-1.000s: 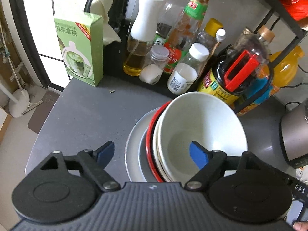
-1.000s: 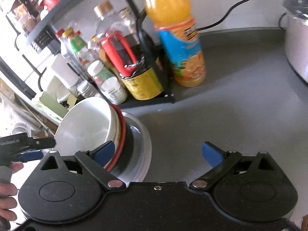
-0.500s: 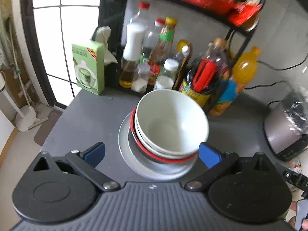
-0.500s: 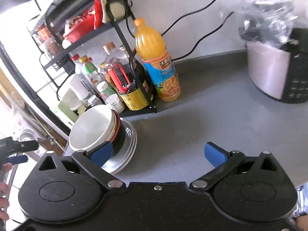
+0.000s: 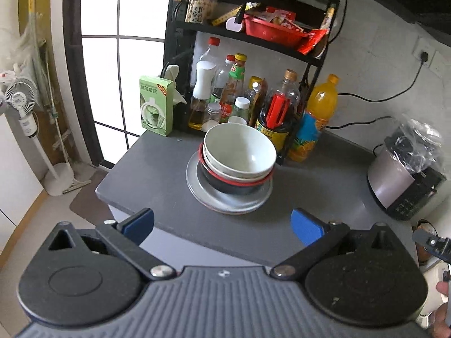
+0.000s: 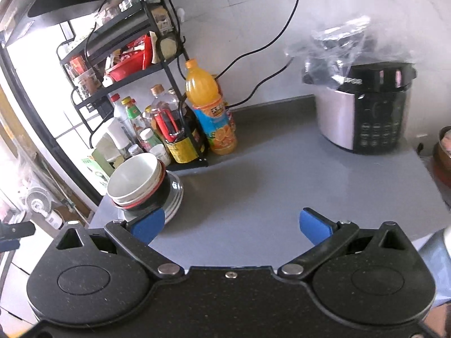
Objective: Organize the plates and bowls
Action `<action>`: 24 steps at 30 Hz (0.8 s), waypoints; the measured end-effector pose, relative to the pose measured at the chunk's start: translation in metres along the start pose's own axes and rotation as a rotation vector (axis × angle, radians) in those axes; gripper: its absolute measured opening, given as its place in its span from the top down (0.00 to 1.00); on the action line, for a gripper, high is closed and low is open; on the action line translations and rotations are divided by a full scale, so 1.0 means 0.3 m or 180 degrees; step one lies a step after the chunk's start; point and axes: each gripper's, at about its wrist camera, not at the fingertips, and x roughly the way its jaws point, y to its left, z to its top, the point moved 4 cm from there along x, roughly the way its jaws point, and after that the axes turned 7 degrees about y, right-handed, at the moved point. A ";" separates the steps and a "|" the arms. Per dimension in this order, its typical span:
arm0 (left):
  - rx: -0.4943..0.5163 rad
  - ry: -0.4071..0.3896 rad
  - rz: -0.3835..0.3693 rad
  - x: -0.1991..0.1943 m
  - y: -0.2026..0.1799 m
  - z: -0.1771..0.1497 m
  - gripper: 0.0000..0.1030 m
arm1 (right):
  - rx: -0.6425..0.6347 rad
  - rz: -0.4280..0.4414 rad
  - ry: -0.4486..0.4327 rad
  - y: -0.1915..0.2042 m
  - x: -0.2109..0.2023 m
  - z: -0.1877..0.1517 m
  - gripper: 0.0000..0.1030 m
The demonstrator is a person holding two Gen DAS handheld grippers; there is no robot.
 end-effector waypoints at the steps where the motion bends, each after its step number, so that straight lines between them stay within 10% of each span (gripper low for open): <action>1: 0.0005 -0.0011 0.0010 -0.012 -0.004 -0.010 0.00 | -0.0024 -0.0031 -0.0020 -0.007 -0.020 -0.007 0.00; 24: 0.0321 -0.0270 0.0090 -0.183 -0.120 -0.079 0.00 | -0.0269 -0.0471 -0.0165 0.026 -0.161 -0.025 0.00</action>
